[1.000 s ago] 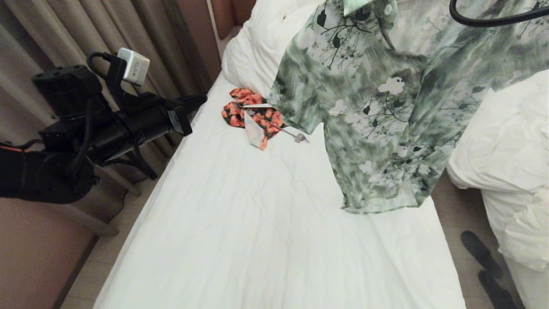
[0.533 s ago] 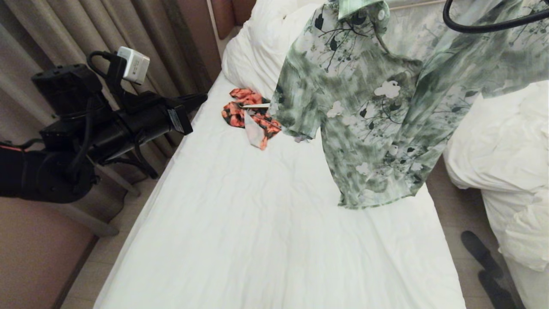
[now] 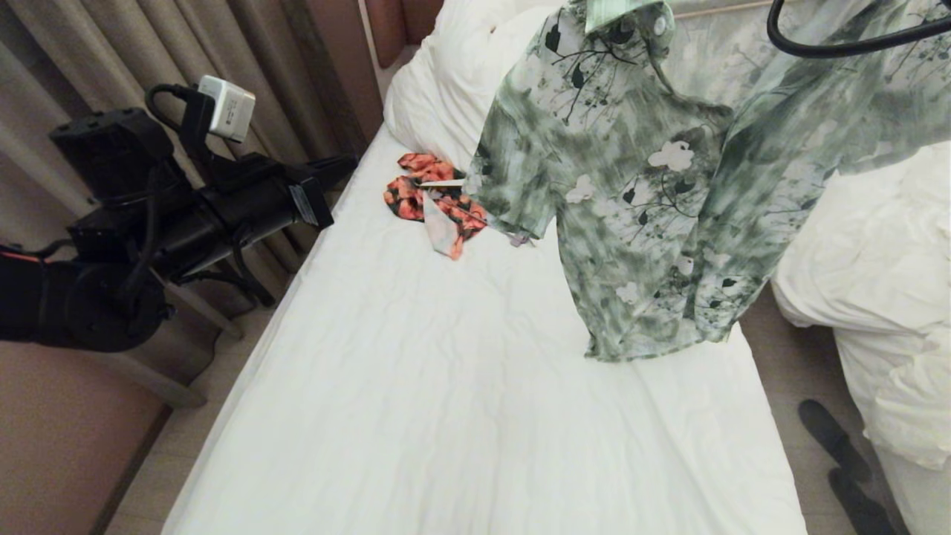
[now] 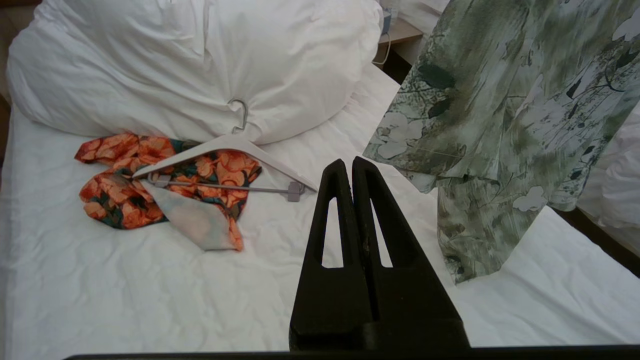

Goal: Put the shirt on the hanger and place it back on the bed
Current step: Take the clothes hanger out of the clothes

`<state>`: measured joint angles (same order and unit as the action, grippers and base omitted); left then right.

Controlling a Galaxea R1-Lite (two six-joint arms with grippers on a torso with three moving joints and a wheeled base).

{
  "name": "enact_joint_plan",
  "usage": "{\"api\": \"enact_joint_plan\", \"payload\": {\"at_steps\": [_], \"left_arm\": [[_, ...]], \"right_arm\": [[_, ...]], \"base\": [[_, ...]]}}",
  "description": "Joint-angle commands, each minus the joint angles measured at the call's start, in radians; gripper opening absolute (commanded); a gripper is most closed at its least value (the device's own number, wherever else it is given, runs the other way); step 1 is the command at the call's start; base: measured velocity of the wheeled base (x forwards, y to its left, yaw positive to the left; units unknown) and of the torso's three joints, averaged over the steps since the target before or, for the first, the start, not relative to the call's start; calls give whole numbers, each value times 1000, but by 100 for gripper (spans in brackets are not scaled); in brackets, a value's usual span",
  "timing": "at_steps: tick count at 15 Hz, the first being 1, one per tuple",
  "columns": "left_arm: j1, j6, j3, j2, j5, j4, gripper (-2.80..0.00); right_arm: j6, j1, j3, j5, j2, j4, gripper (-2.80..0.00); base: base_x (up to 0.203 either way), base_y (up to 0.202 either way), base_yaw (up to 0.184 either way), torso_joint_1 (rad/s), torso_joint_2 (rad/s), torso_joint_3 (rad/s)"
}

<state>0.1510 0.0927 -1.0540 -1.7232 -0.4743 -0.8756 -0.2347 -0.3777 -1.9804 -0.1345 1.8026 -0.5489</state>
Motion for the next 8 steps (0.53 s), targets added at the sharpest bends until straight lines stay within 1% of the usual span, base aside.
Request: {"api": "enact_joint_plan", "payload": {"at_steps": [1, 3, 4, 5, 6, 7, 8], "left_arm": [[4, 1, 0, -1, -1, -6, -280], [17, -7, -3, 5, 4, -6, -280], [43, -32, -7, 27, 26, -4, -280], [89, -72, -14, 50, 78, 3, -280], [141, -94, -24, 65, 138, 20, -280], [201, -104, -33, 77, 195, 52, -280], [264, -110, -40, 83, 239, 85, -280]], "right_arm": [[-1, 0, 0, -1, -2, -3, -280], [1, 2, 0, 1, -2, 0, -280], [4, 3, 0, -2, -2, 27, -280], [12, 2, 0, -8, -4, 75, -280], [44, 2, 0, -13, -7, 108, -280], [79, 1, 0, -17, -9, 125, -280], [100, -1, 0, -35, -6, 136, -280]], "base": [[0, 0, 0, 0, 0, 0], [0, 0, 0, 0, 0, 0], [0, 0, 0, 0, 0, 0], [0, 0, 0, 0, 0, 0], [0, 0, 0, 0, 0, 0], [0, 0, 0, 0, 0, 0], [0, 0, 0, 0, 0, 0]]}}
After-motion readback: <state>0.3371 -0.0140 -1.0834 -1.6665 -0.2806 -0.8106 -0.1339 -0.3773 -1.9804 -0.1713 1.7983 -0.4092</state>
